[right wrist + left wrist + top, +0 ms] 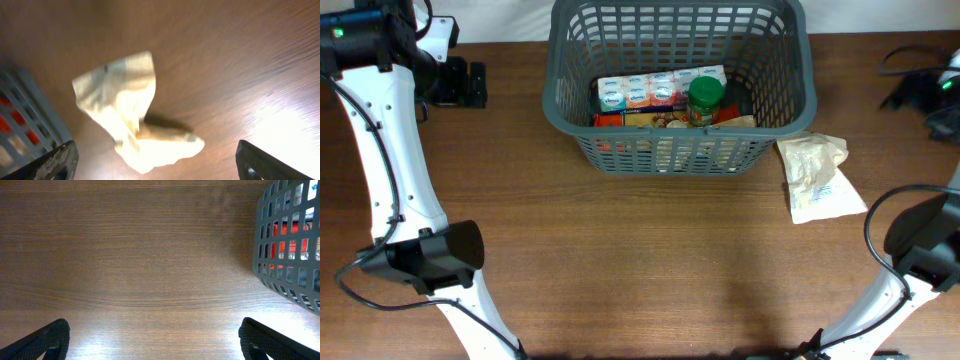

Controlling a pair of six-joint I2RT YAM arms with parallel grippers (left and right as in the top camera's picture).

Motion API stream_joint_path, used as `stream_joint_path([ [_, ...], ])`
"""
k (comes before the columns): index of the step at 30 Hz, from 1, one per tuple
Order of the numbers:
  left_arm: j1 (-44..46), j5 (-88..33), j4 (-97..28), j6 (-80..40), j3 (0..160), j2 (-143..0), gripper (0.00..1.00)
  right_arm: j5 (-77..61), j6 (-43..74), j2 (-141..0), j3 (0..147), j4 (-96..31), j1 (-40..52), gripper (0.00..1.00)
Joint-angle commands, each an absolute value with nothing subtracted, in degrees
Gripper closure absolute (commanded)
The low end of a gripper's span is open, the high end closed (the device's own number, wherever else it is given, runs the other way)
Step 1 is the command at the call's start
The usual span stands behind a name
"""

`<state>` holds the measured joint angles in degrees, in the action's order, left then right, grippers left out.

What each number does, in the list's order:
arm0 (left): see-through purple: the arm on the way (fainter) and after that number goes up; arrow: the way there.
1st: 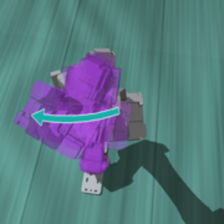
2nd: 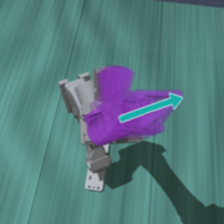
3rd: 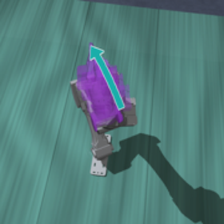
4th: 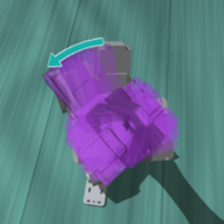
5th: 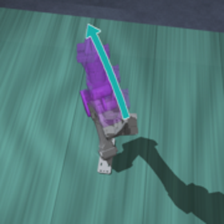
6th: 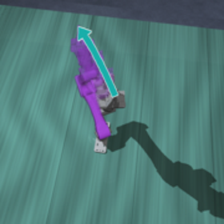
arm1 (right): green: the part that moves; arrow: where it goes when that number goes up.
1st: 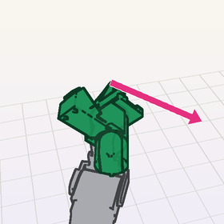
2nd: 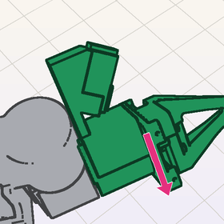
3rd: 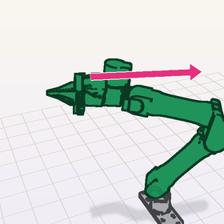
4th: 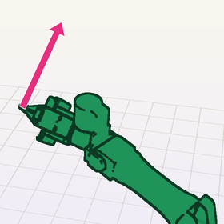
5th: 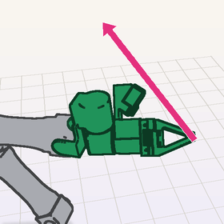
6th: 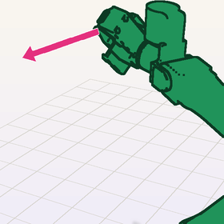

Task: Pack container
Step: 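Open the right gripper and withdraw it to the right, then lower the right gripper onto the crumpled paper bag and grasp it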

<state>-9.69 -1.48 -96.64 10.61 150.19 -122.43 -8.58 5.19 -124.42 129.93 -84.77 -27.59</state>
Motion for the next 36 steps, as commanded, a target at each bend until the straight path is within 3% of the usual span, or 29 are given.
stream_joint_path([
  [1, -9.87, -1.89, -96.66, 9.87, 149.93, -122.89, 0.01, -10.79, 0.45, -122.96, 124.64, -84.77, -26.63, 0.07],
  [13, -9.87, -1.89, -96.68, 9.87, 149.93, -122.89, 0.01, -15.27, -10.72, -122.87, 112.49, -81.19, -21.47, 0.05],
  [21, -9.87, -1.89, -96.68, 9.87, 149.93, -122.89, 0.01, -7.64, -10.70, -123.17, 107.61, -73.56, -19.94, 0.07],
  [29, -9.87, -1.89, -96.66, 9.87, 149.93, -122.89, 0.01, -11.62, -8.60, -123.17, 93.78, -63.24, -19.84, 0.09],
  [32, -9.87, -1.91, -96.68, 9.87, 149.93, -122.89, 0.01, -11.60, -5.78, -123.17, 89.21, -59.27, -19.99, 0.17],
  [36, -9.87, -1.89, -96.68, 9.87, 149.93, -122.89, 0.01, -12.08, -0.82, -123.11, 89.10, -58.26, -21.15, 0.58],
])
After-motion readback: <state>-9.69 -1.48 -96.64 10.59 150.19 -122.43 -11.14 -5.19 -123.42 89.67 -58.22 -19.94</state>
